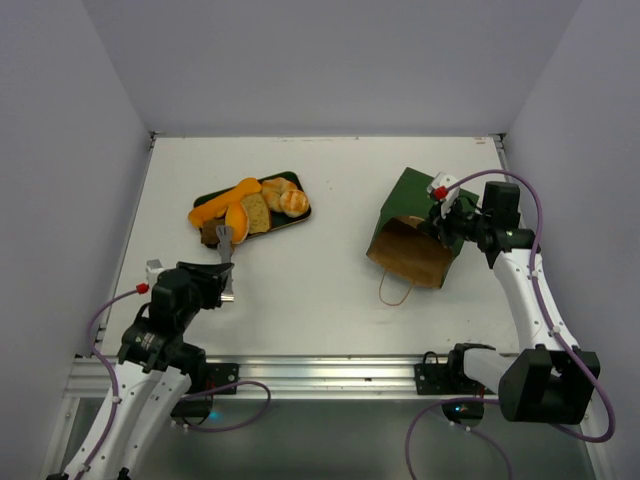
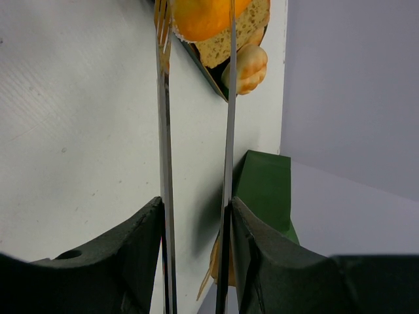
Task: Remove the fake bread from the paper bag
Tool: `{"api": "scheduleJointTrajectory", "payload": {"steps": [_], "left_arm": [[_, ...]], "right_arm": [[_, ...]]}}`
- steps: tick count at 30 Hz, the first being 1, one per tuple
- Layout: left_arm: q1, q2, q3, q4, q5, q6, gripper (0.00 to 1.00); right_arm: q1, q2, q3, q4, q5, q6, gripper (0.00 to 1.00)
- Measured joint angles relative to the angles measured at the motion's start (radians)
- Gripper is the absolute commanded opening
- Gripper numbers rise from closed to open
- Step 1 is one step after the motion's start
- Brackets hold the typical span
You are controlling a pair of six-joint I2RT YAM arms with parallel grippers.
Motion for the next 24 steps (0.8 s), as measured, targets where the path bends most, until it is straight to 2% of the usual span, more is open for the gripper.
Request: {"api": "scheduleJointTrajectory", "payload": {"steps": [17,22,24], "left_arm": [[0.0,-0.079,0.0,-0.074,0.005,-0.007,0.47],[0.0,-0.095,0.0,-0.089,0.013,-0.004,0.41],[0.0,-0.1,0.002,-0.092,0.019,0.013,0.35]], "right_arm": [[0.0,-0.007,0.0,0.0,0.0,0.0,0.0],[0.0,-0.007,0.0,0.0,0.0,0.0,0.0],[0.0,-0.007,0.0,0.0,0.0,0.0,0.0]]}}
